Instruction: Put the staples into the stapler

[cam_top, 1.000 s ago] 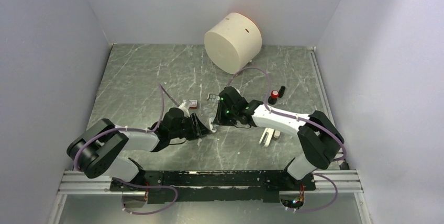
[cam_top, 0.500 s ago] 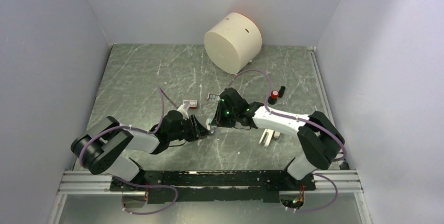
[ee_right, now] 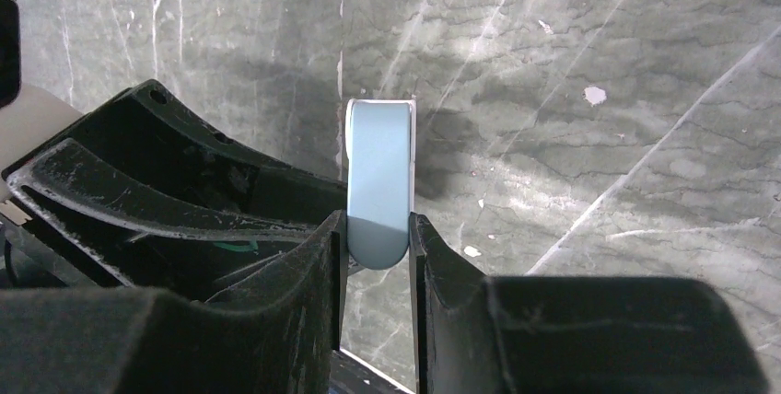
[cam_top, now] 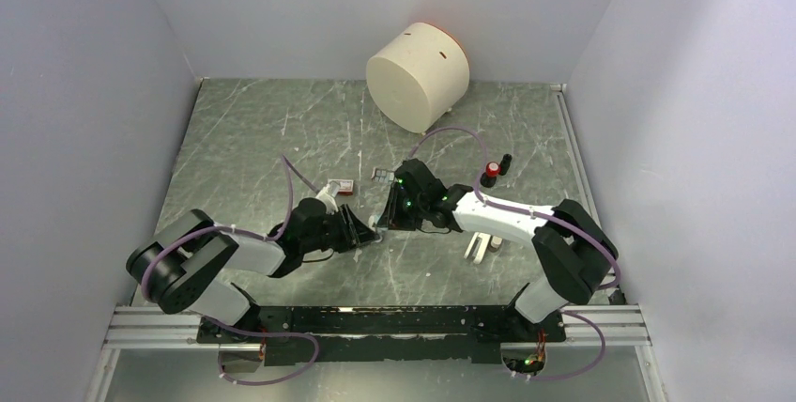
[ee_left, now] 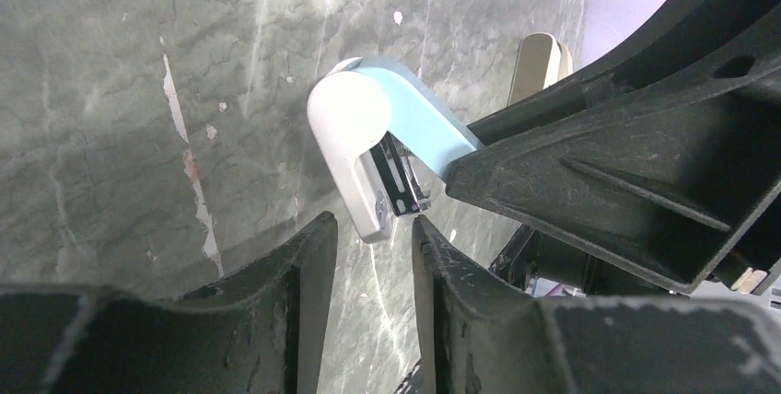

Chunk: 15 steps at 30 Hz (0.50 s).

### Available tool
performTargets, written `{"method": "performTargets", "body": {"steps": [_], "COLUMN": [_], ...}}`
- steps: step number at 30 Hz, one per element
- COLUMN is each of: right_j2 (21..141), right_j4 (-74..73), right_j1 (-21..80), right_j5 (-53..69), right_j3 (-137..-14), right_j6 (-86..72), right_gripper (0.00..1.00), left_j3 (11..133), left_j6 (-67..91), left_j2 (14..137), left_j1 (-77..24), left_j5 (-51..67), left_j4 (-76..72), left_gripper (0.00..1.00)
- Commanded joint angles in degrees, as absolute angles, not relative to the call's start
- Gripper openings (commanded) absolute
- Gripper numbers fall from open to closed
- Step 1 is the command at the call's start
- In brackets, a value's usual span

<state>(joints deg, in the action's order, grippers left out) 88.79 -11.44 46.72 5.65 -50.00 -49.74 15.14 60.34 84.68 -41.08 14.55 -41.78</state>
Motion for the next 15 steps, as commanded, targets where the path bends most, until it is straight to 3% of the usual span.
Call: {"method": "performTargets", "body": {"steps": [1, 10, 15], "right_j2": [87.0, 86.3, 87.4], "right_j4": [-10.2, -11.4, -14.7], "right_j1": [46.7, 46.7, 46.7], "right_j5": [6.6, 7.0, 7.5], "right_j3": [-49.4, -50.1, -52.6], "right_j6": [-50.7, -50.7, -48.0], "right_gripper": [0.25, 0.24, 0.26], "left_j3": [14.6, 13.5, 13.6], "left_j6": [59.6, 59.5, 58.3], "left_j2": [83.9, 85.6, 86.5], "left_j1": [-41.5, -41.5, -41.4], "left_j5": [12.6, 13.8, 14.8], "left_j4": [-43.7, -45.8, -46.1], "left_gripper": [0.38, 0.12, 0.05]}}
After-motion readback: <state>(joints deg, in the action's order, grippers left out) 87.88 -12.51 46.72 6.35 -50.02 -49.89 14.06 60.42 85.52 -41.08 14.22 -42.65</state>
